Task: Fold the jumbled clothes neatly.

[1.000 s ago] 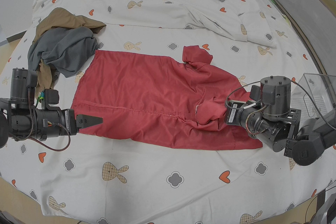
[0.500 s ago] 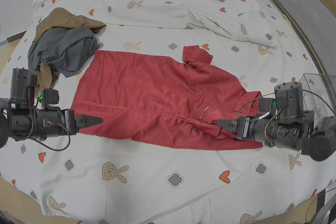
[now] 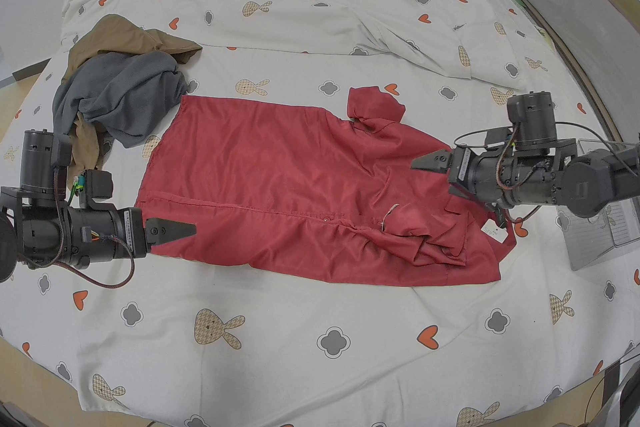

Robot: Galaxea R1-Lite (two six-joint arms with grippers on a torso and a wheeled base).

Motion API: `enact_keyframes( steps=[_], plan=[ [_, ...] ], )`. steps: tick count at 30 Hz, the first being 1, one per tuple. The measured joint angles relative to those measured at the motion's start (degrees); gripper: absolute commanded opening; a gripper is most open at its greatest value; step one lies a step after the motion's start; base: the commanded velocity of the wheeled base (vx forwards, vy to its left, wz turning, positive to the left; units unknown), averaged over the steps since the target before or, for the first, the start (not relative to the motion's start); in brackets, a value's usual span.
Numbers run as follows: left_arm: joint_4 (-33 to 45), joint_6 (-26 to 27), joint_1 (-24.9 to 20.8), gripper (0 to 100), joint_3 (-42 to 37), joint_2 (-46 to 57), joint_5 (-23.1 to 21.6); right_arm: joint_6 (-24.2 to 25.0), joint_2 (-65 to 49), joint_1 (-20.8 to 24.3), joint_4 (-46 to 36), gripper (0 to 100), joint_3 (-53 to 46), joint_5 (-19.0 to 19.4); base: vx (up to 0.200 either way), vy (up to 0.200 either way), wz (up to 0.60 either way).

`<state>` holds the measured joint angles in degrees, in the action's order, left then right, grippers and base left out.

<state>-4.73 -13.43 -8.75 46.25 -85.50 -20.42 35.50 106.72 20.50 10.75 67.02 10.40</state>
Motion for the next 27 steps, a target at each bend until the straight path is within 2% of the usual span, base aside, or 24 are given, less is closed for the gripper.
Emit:
enact_keyframes(
  steps=[4,21,27],
  plan=[
    [0.00,-0.02,0.02,100,0.00,0.09,0.01,2.43,2.99,1.84,-1.40,100,1.27,2.44,0.000,0.000,0.00],
    [0.09,0.00,-0.04,100,-0.11,1.38,-0.05,5.28,6.88,8.44,-9.42,100,-0.82,4.27,0.000,0.000,0.00],
    [0.11,0.00,-0.04,100,-0.20,1.60,-0.05,5.06,7.06,8.48,-9.03,100,-1.38,4.27,0.000,0.000,0.00]
  ],
)
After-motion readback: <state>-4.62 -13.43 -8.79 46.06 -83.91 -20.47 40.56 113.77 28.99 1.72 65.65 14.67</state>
